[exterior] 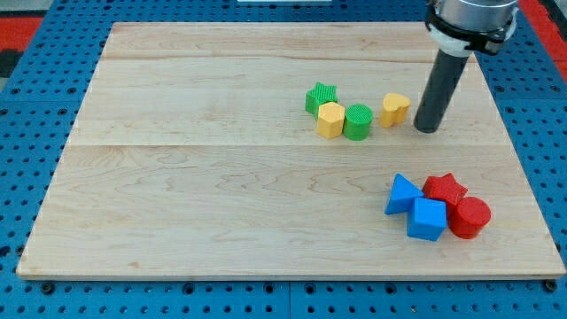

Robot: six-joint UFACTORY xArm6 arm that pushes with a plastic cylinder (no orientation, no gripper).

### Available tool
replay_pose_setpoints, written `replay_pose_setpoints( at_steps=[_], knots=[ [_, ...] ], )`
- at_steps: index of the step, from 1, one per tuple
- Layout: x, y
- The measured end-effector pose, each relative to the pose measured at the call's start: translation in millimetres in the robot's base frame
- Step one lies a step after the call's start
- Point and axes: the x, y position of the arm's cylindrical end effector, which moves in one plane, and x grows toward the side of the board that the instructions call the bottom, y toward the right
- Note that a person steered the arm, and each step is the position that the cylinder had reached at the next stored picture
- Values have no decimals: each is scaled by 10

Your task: Move the yellow heart to the right side of the green star

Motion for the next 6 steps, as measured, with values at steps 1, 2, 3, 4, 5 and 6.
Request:
replay_pose_setpoints(
  at_steps=[1,2,3,4,5,6],
  knots=[
    [-177,607],
    [-179,-544],
    [-173,-974],
    [-209,-576],
    [-209,-391],
    [-209,-349]
  ],
)
